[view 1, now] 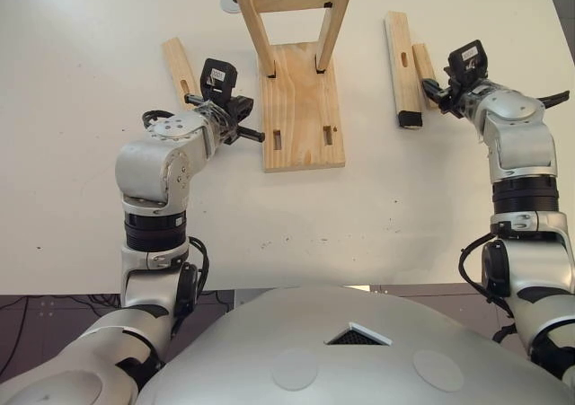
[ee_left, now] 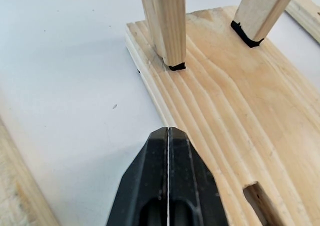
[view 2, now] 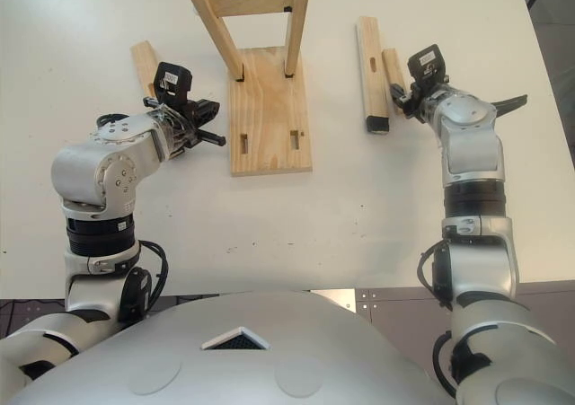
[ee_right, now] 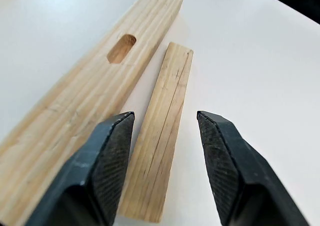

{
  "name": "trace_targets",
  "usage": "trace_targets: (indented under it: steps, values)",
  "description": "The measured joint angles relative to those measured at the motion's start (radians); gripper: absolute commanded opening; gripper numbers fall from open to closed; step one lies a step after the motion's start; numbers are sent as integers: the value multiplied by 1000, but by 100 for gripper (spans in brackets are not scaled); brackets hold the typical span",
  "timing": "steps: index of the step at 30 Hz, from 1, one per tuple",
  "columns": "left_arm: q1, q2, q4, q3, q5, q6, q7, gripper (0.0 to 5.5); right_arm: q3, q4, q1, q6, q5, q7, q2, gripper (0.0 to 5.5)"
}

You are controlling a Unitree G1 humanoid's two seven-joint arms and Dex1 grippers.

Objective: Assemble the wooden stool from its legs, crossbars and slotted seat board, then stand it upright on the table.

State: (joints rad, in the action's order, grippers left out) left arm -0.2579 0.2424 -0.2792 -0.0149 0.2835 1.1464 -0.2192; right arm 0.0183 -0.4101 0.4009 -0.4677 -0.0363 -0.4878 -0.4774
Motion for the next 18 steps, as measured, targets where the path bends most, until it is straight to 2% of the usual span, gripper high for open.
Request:
trace_targets:
  steps: [2, 9, 11, 13, 16, 18]
  values:
    - [0, 1, 4, 0, 0, -11, -1, 0, 1, -29, -1, 4, 9, -12, 0, 232]
    - [0, 3, 10, -1, -10, -33, -2, 0, -18, -146, 32, 43, 48, -11, 3, 134]
    - [-1, 2, 17, 2, -17, -55, 1, 0, -37, -160, 32, 46, 72, -6, 8, 129]
    - [-11, -6, 26, 23, -29, -131, 16, 0, -63, -179, 33, 66, 77, 36, 34, 129]
    - [-56, -18, 27, 102, -38, -343, 40, 0, -122, -193, 29, 113, 117, 85, 43, 129]
    - [-87, -23, 11, 161, 16, -394, 13, 0, -173, -150, 19, 185, 152, 106, 67, 129]
